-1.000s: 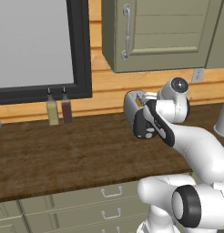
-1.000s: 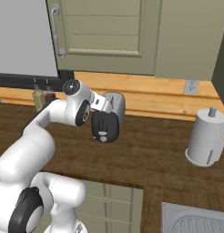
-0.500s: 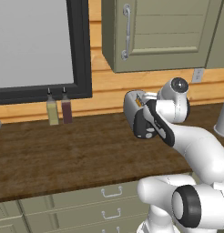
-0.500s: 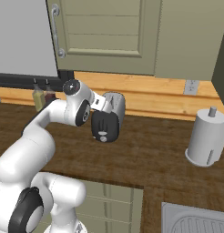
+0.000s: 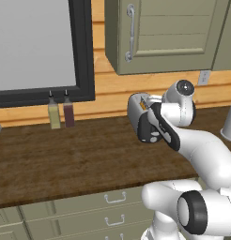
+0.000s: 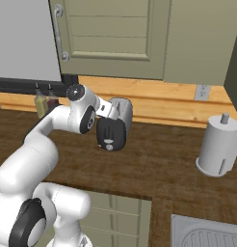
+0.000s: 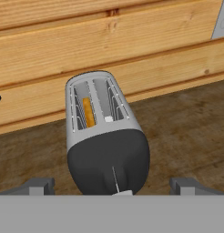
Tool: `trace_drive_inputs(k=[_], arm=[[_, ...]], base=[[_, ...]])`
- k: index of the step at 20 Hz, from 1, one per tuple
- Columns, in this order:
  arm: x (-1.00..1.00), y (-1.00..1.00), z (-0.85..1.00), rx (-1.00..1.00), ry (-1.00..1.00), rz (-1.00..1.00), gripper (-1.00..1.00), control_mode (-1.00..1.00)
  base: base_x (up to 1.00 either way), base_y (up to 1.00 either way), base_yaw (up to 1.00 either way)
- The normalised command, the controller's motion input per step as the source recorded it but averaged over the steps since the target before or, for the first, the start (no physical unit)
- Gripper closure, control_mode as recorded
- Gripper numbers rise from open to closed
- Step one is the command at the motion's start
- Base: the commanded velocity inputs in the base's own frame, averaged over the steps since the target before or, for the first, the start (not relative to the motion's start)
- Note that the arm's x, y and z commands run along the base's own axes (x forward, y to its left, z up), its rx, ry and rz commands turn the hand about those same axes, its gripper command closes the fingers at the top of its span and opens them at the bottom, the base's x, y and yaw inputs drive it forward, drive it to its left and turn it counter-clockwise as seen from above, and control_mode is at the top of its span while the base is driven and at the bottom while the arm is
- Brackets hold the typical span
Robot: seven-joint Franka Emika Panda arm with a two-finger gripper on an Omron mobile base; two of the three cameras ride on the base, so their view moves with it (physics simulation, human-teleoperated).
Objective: Start the toaster. Once the lever pops up, take the bread to the plate on the dining counter.
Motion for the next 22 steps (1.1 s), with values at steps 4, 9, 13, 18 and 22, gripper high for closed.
trace_drive_inputs(k=[4, 9, 13, 18, 22], arm=[[0.00, 0.00, 0.00, 0.00, 0.00, 0.00, -1.00, -1.00], [0.00, 0.00, 0.00, 0.00, 0.00, 0.00, -1.00, -1.00], [0.00, 0.00, 0.00, 0.00, 0.00, 0.00, -1.00, -1.00], [0.00, 0.00, 0.00, 0.00, 0.00, 0.00, -1.00, -1.00], [0.00, 0.00, 0.00, 0.00, 0.00, 0.00, -1.00, -1.00]], base=[[0.00, 0.00, 0.00], [0.00, 0.00, 0.00], [0.00, 0.00, 0.00], [0.00, 0.00, 0.00], [0.00, 0.00, 0.00]])
